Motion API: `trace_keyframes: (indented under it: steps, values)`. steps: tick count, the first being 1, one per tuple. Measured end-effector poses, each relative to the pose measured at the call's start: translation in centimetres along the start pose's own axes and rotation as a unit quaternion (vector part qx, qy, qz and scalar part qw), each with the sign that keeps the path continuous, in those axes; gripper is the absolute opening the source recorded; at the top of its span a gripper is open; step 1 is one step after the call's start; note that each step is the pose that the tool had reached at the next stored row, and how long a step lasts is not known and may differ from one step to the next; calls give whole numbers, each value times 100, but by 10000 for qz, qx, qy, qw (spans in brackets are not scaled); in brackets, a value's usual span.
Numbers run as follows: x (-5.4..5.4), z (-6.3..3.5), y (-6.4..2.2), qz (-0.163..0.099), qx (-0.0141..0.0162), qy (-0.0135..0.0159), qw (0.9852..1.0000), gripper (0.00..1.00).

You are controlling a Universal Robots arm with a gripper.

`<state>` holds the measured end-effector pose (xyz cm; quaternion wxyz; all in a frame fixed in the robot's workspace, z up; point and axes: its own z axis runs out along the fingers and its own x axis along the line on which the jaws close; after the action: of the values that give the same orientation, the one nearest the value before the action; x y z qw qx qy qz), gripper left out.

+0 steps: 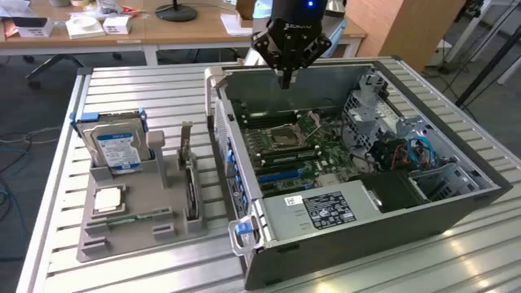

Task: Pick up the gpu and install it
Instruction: 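Reach for the gpu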

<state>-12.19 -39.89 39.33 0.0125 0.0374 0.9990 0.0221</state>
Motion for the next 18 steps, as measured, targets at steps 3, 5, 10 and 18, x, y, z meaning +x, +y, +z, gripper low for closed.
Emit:
trace_keyframes:
  steps: [3, 5, 10, 18]
  values:
    - [0, 0, 0, 0, 0, 0, 10000, 10]
    - [0, 0, 0, 0, 0, 0, 10000, 10]
    - [0, 0, 0, 0, 0, 0, 10000, 10]
    - [86, 2, -5, 0, 0, 0, 10000, 10]
